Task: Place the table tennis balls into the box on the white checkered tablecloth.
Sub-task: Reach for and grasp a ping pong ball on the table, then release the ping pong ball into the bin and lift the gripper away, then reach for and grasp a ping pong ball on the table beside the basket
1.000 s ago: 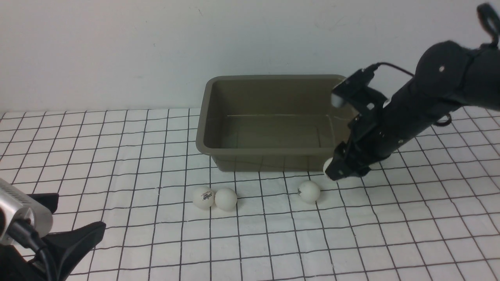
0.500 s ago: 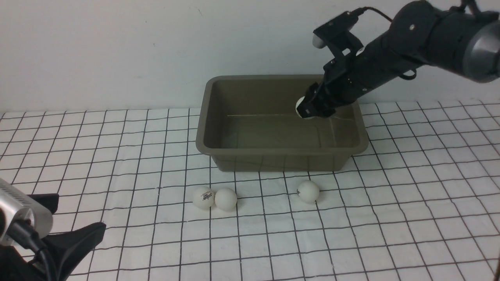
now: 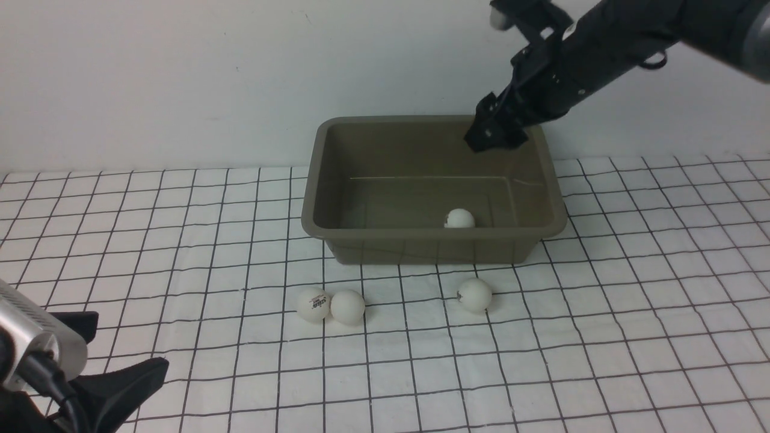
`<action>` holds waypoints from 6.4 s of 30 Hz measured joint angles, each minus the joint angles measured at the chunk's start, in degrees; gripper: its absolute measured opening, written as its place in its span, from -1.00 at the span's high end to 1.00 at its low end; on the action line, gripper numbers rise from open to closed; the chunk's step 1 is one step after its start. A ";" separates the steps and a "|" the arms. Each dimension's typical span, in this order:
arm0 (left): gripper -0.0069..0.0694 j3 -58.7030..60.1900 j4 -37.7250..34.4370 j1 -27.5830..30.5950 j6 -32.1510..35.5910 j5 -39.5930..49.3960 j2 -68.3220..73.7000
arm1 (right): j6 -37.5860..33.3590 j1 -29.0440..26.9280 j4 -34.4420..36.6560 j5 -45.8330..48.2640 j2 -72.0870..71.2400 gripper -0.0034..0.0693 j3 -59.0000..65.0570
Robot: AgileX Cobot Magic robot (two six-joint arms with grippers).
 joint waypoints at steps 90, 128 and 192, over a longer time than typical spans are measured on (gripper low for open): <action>-0.55 0.00 -0.01 0.00 0.00 0.00 0.00 | 15.04 10.80 5.80 -39.29 1.38 -0.06 41.63; -0.55 0.00 -0.01 0.00 0.00 0.00 0.00 | 13.29 2.23 -7.02 -29.87 -5.54 -0.67 21.81; -0.55 -8.50 -24.45 -0.12 27.03 -4.60 39.92 | 36.00 0.58 -24.72 -13.11 -78.63 -0.56 64.45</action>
